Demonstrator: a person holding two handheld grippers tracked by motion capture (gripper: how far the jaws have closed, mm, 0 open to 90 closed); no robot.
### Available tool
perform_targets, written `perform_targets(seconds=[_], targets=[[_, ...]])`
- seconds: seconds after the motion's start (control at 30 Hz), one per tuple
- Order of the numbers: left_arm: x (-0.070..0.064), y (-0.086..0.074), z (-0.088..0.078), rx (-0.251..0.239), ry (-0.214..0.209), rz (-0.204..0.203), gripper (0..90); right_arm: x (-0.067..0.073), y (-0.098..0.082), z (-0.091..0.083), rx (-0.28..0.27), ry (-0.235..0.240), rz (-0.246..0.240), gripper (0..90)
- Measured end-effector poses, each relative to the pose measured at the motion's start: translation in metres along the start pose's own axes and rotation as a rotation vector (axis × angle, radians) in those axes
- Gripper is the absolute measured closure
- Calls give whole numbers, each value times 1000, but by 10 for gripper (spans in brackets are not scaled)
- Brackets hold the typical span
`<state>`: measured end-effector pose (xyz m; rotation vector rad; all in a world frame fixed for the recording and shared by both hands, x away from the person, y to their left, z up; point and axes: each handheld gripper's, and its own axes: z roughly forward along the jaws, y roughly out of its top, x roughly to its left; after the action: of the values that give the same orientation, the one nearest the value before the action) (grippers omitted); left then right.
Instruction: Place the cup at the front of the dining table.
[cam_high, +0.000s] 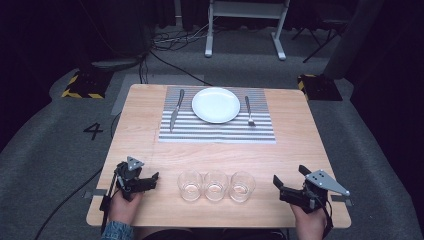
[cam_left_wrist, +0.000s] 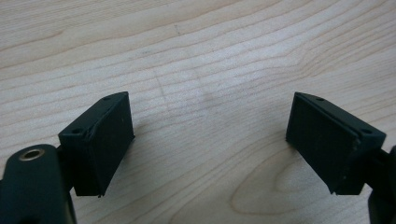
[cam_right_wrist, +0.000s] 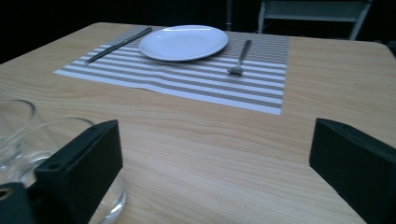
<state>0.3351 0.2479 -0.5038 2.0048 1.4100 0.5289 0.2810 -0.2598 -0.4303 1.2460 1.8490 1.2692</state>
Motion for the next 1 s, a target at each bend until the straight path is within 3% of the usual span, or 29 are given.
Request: perform_targets(seconds=[0.03,0.07,0.1,0.4,0.43,0.5,0.53,0.73,1.0], targets=[[0,0,0,1,-4,-2,151,4,1,2,-12,49,8,0],[0,0,0,1,-4,-2,151,4,1,2,-12,49,8,0],[0,0,0,1,-3,-2,151,9,2,3,-16,94,13,0],[0,0,0,0,-2,-1,151,26,4,6,-9,170,-72,0],[0,0,0,0,0,0,151,30,4,8,-5,205,-90,0],[0,0,0,1,-4,-2,151,32,4,9,-2,226,-100,0],[0,0,0,0,-1,0,151,37,4,11,4,271,-111,0],[0,0,0,0,-3,-1,151,51,2,18,14,362,-147,0],[0,0,0,1,-4,-2,151,66,-3,33,50,410,-173,0]])
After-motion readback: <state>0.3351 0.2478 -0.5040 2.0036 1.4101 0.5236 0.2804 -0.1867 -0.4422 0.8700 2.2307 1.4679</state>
